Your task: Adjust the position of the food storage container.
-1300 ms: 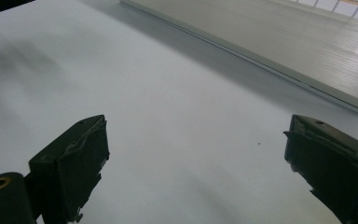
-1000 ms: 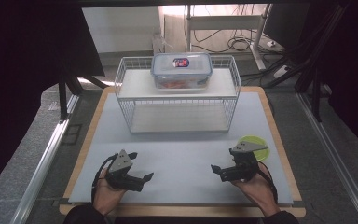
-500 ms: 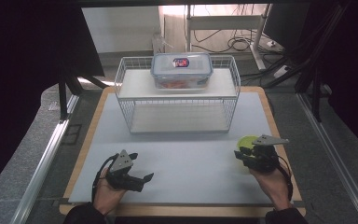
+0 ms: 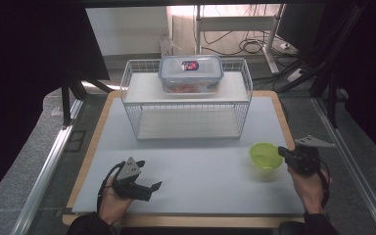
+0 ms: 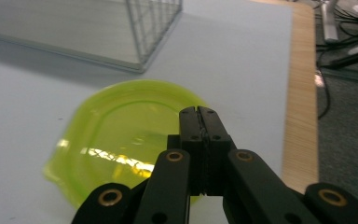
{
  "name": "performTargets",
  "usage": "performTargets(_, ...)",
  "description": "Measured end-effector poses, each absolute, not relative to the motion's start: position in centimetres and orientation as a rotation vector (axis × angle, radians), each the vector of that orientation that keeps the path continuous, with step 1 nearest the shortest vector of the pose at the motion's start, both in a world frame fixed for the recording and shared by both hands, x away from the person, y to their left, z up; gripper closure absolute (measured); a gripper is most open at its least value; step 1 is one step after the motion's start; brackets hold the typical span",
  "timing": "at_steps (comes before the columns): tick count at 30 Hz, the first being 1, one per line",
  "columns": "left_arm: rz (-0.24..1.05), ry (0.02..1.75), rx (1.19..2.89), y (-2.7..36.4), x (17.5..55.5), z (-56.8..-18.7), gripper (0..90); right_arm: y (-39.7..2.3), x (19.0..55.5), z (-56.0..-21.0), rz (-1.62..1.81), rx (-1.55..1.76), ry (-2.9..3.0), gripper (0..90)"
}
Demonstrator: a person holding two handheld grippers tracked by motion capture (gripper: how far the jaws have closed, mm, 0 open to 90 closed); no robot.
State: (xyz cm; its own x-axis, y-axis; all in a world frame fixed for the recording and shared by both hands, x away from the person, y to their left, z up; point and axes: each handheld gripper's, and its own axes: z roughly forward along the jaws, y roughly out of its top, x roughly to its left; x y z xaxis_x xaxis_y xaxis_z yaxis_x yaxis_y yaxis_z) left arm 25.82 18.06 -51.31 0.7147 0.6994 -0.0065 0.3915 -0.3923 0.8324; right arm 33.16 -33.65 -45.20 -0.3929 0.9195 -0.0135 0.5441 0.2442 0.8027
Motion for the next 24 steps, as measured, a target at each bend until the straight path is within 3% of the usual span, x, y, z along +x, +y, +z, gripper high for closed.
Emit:
performTargets(8,0.444,0.828,2.035,18.0,25.9,-51.4,5.2,-35.3,34.6,-46.6,0.937,1.381,2.015,90.0)
performTargets(24,0.446,0.813,2.061,17.6,25.8,-51.6,5.4,-34.3,34.9,-47.8,0.903,1.410,2.083,89.6)
